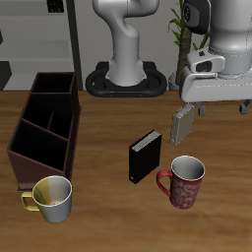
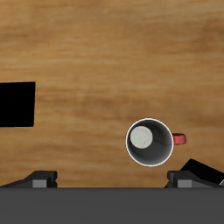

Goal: Place the red mug into the right desk caddy's right compartment

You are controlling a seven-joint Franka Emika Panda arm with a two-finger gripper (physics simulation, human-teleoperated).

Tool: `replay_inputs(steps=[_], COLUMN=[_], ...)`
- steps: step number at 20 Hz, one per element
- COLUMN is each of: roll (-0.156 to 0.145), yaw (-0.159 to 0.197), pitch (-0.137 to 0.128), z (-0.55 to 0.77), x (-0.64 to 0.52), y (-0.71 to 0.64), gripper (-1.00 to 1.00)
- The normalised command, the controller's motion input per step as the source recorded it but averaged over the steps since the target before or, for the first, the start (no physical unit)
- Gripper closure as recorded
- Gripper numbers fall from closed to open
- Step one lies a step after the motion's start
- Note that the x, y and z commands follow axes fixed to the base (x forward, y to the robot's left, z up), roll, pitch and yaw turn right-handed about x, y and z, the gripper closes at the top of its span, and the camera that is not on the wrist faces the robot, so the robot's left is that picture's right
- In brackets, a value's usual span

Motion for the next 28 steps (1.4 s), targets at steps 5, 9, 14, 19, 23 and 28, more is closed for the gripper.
replay_inputs(steps=[5, 9, 14, 19, 23, 28], roll=[-0.011, -0.016, -0.023, 0.036, 0.04, 0.036], yaw=[0.014, -0.018, -0.005, -0.04, -0.007, 0.009], pitch=[0.061, 0.037, 0.026, 0.023, 0.023, 0.037], z=[-0.69, -0.53, -0.46, -0.39, -0.19, -0.31], x=[0.18, 0.04, 0.04, -0.09, -0.03, 0.02], y=[-0.55, -0.27, -0.17, 0.2, 0.29, 0.24], gripper=[-1.0, -1.0, -1.0, -1.0, -1.0, -1.0])
